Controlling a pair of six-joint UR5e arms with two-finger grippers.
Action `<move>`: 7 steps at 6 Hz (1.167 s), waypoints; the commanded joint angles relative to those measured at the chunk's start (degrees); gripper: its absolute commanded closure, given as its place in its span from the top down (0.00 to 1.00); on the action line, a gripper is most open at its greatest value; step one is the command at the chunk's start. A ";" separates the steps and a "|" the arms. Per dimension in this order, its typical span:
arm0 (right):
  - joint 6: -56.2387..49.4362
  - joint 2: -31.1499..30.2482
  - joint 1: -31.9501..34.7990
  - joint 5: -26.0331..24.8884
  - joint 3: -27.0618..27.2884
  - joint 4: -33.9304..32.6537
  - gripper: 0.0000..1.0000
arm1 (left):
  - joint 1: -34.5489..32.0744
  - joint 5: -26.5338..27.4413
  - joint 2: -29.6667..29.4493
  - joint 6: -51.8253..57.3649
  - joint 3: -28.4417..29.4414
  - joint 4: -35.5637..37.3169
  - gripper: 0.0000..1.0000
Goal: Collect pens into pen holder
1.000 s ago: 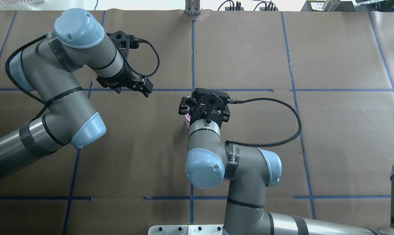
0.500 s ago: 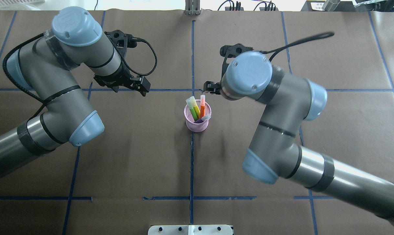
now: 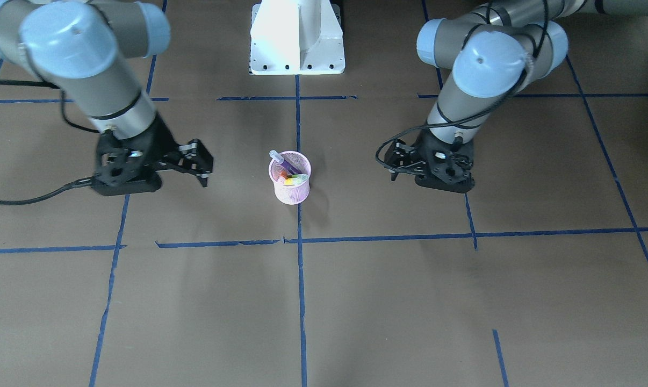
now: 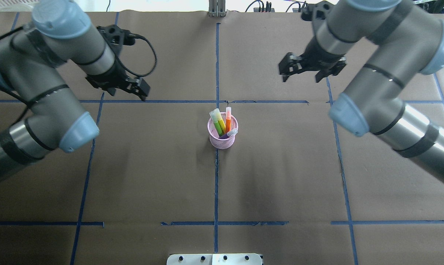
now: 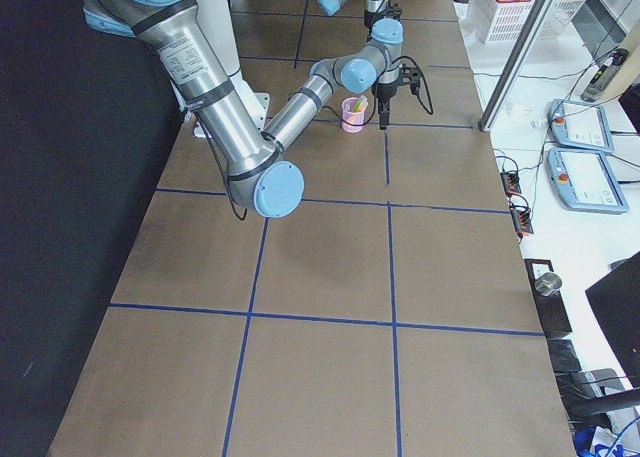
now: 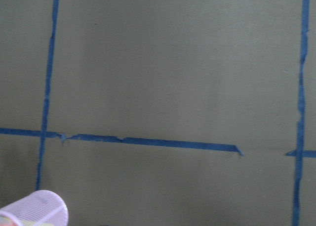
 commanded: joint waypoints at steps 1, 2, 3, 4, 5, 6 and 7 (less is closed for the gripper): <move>-19.12 -8.52 8.07 3.78 0.15 -0.14 1.00 | -9.99 -7.74 8.29 12.65 -1.37 -0.12 1.00; -30.01 -13.18 13.77 7.10 -0.03 -0.05 1.00 | -14.84 -8.13 13.22 21.59 -1.90 -0.04 1.00; -39.60 -18.19 18.35 8.44 -0.03 0.03 1.00 | -19.85 -8.22 18.14 29.60 -1.73 -0.04 1.00; -50.32 -23.63 23.70 9.15 -0.03 0.12 1.00 | -25.20 -9.18 23.06 35.68 -1.56 -0.12 1.00; -58.25 -28.47 27.94 9.25 -0.03 0.30 1.00 | -30.22 -11.62 27.11 42.70 -0.86 -0.13 1.00; -63.29 -33.22 31.98 10.64 -0.12 0.30 1.00 | -35.05 -13.48 31.33 46.95 -0.59 -0.21 1.00; -63.26 -37.27 34.63 12.48 0.06 0.56 1.00 | -39.62 -16.63 35.72 46.82 -1.72 -0.04 1.00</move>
